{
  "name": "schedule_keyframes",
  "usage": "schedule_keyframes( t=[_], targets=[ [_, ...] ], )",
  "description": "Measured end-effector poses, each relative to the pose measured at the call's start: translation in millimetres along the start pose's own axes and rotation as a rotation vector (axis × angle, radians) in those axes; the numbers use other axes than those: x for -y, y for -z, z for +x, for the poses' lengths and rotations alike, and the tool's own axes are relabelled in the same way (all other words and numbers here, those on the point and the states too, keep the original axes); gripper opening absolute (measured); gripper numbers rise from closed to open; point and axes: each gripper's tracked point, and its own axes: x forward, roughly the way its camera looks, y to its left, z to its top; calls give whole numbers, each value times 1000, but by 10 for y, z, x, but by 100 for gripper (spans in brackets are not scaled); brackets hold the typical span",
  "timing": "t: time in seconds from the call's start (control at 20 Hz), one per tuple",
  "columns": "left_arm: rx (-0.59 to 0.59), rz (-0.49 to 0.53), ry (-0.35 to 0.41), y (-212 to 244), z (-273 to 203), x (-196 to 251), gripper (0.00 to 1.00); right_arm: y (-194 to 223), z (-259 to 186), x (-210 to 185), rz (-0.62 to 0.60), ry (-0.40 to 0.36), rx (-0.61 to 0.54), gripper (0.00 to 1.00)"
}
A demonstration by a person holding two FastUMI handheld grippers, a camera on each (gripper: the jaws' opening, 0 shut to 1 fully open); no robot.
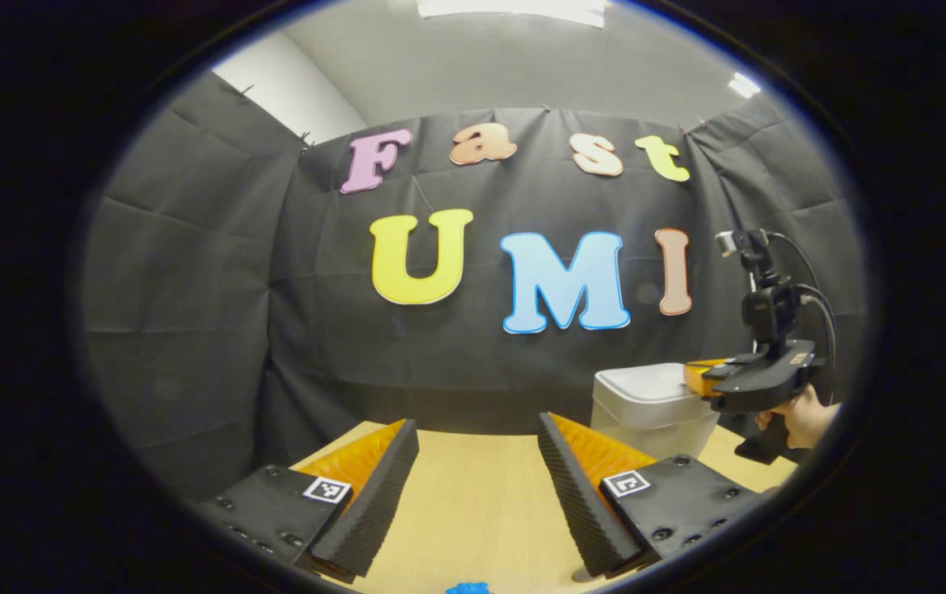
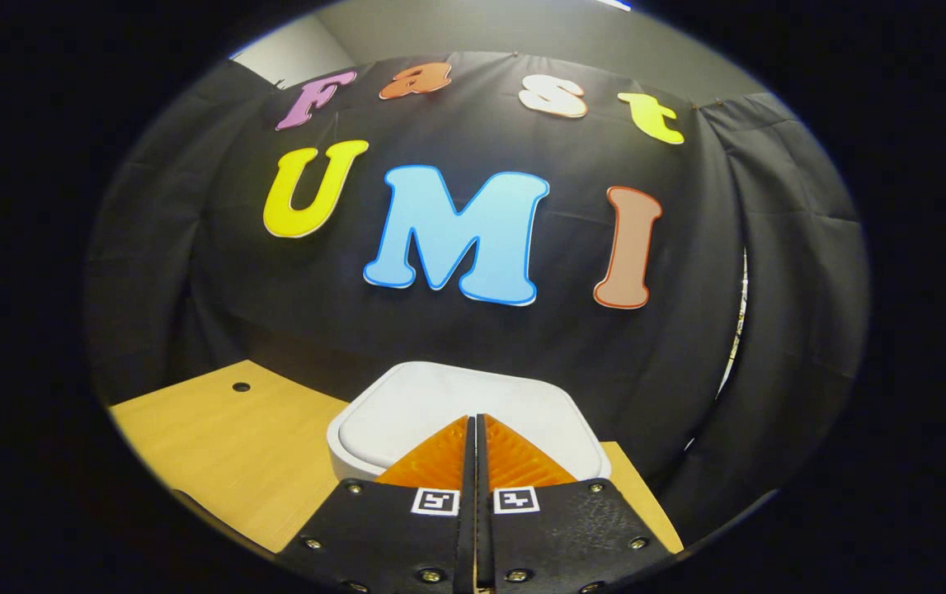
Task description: Press the lid of the desktop garbage bin to open it, pick up the crumpled paper on the desktop and throw it into the bin, then pick up the pop can on the desktop and drop it into the bin, and finally close the garbage bin lid.
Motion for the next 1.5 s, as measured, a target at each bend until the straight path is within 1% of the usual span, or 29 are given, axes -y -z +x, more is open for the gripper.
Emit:
schedule_keyframes(
  t=[0.1, 0.4, 0.6, 0.7, 0.8, 0.95, 1.15, 1.4, 1.5],
  targets=[
    [8, 10, 1, -27, 18, -6, 99, -37, 50, 12, 2, -1, 17, 0],
    [15, 16, 8, -39, 92, -5, 99, 17, 99, 10, 55, -24, 16, 0],
    [0, 10, 16, 40, 106, 15, 99, 75, 110, 26, 233, -41, 14, 0],
    [-15, -6, 22, 86, 135, 29, 99, 93, 116, 9, 268, -48, 14, 0],
    [-23, -14, 28, 134, 162, 53, 99, 95, 120, 12, 260, -48, 35, 1],
    [-23, -24, 36, 149, 175, 62, 99, 106, 115, 27, 268, -46, 30, 0],
    [-15, -31, 19, 125, 195, 3, 99, 76, 107, 46, 294, -38, 24, 0],
    [3, -37, -6, 54, 229, -100, 99, -45, 73, 52, 190, 7, 24, 0],
    [-1, -39, -5, 54, 238, -127, 99, -197, 8, 86, 169, 23, 61, 0]
  ],
)
